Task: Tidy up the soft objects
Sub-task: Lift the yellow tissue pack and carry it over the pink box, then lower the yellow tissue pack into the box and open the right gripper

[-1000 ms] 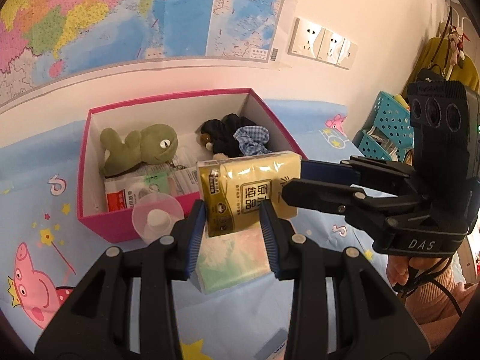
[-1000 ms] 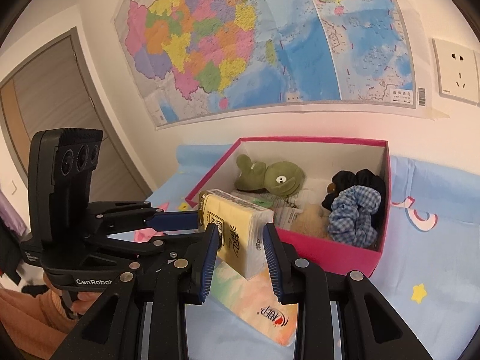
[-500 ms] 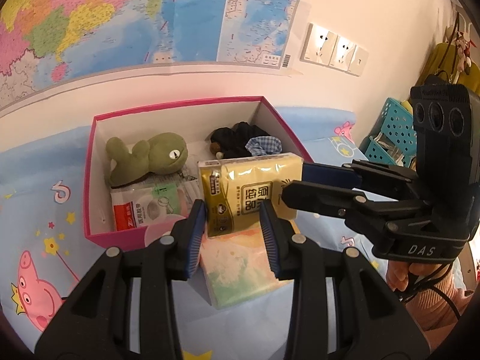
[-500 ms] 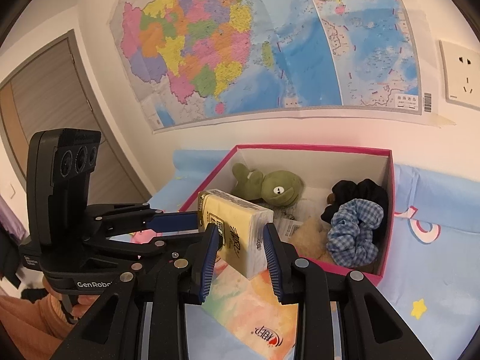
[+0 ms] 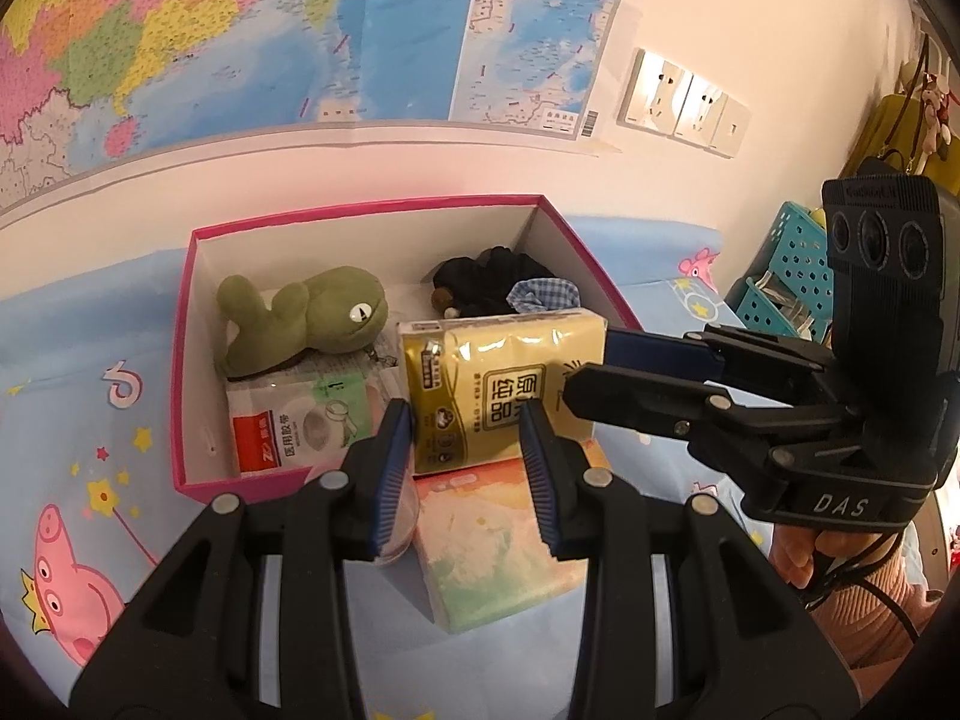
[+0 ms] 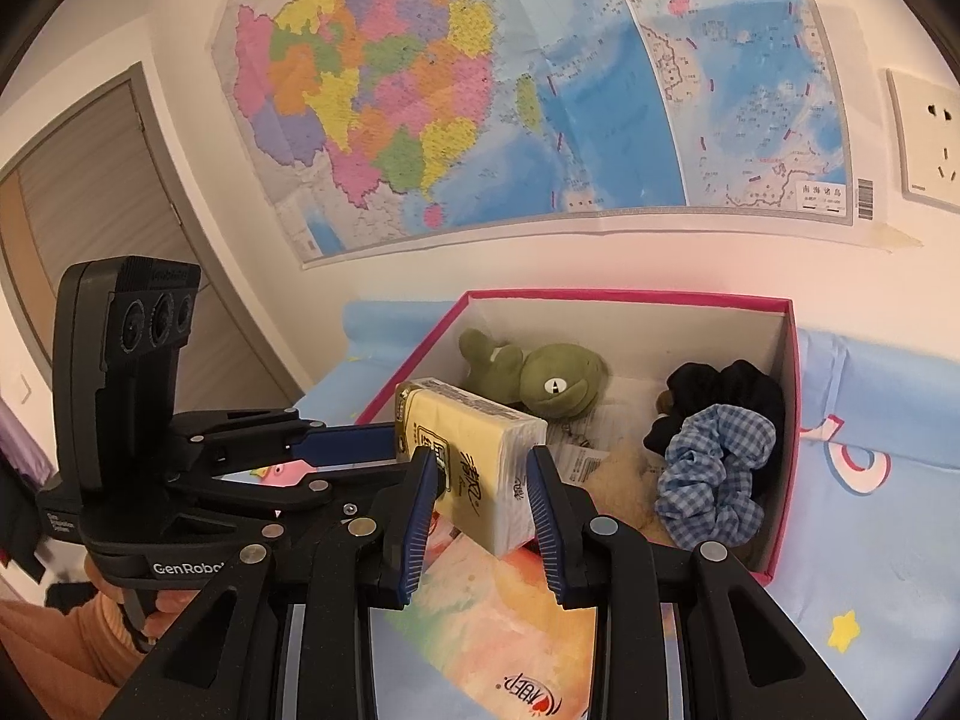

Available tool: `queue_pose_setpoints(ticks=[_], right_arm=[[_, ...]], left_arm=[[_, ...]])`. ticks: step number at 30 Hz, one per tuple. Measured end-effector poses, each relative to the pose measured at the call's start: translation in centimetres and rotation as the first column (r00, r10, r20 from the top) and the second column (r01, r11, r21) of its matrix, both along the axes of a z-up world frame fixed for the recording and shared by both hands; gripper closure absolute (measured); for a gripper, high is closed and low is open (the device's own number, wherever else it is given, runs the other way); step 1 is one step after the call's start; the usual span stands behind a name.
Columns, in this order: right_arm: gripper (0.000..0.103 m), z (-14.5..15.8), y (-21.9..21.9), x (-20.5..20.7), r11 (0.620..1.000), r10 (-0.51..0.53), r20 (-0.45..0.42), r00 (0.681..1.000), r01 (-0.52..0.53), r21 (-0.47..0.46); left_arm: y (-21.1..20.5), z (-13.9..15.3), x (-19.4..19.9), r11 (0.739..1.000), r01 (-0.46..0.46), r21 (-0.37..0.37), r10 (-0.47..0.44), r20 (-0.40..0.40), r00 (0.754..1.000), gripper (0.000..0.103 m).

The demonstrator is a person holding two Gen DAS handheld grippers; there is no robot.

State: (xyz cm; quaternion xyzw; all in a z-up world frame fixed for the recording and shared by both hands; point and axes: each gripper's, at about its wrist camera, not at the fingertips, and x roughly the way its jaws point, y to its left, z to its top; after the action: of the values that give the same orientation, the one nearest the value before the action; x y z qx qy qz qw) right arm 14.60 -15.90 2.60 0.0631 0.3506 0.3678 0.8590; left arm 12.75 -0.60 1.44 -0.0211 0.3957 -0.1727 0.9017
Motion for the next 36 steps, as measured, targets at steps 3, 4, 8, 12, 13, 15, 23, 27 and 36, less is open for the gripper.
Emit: queue_pose_setpoints(ticks=[3,4,8,12,13,15,23,27,36], right_arm=[[0.072,-0.1,0.2,0.3,1.0,-0.002,-0.005,1.0,0.002,0.004],[0.072,-0.1,0.2,0.4,1.0,-0.003,-0.008,1.0,0.003,0.006],[0.072,-0.3,0.4,0.9,1.0,-0.005,-0.014,1.0,0.005,0.007],[0.072,-0.6,0.7,1.2,1.0,-0.006,-0.022,1.0,0.006,0.004],[0.072,-0.7,0.8,1.3,1.0,-0.006,-0.024,1.0,0.006,0.003],[0.072,-0.9,1.0,1.7,1.0,-0.004,-0.031,1.0,0.004,0.002],[0.072,-1.2,1.5,2.5,1.0,-0.003,-0.04,0.999,0.003,-0.002],[0.072,-1.4,1.6,2.9,1.0,-0.004,-0.046,0.999,0.004,-0.008],[0.07,-1.9,2.2,3.7,1.0,-0.002,-0.059,0.998,0.001,-0.028]], left_arm=[[0.0,0.0,0.2,1.0,-0.005,0.007,0.005,0.0,1.0,0.065],[0.0,0.0,0.3,1.0,-0.006,0.008,0.006,-0.001,1.0,0.064],[0.1,0.0,0.6,1.0,-0.016,0.015,0.016,-0.003,1.0,0.065],[0.3,-0.3,1.1,0.999,-0.028,0.02,0.028,-0.014,0.999,0.065],[0.3,-0.4,1.1,0.999,-0.03,0.021,0.031,-0.016,0.999,0.065],[0.4,-0.5,1.4,0.999,-0.035,0.024,0.036,-0.021,0.999,0.065],[0.7,-0.8,2.1,0.999,-0.043,0.021,0.043,-0.033,0.999,0.065],[0.7,-0.8,2.5,0.999,-0.044,0.021,0.044,-0.039,0.998,0.065],[0.7,-1.2,3.3,0.998,-0.055,0.027,0.056,-0.056,0.997,0.065]])
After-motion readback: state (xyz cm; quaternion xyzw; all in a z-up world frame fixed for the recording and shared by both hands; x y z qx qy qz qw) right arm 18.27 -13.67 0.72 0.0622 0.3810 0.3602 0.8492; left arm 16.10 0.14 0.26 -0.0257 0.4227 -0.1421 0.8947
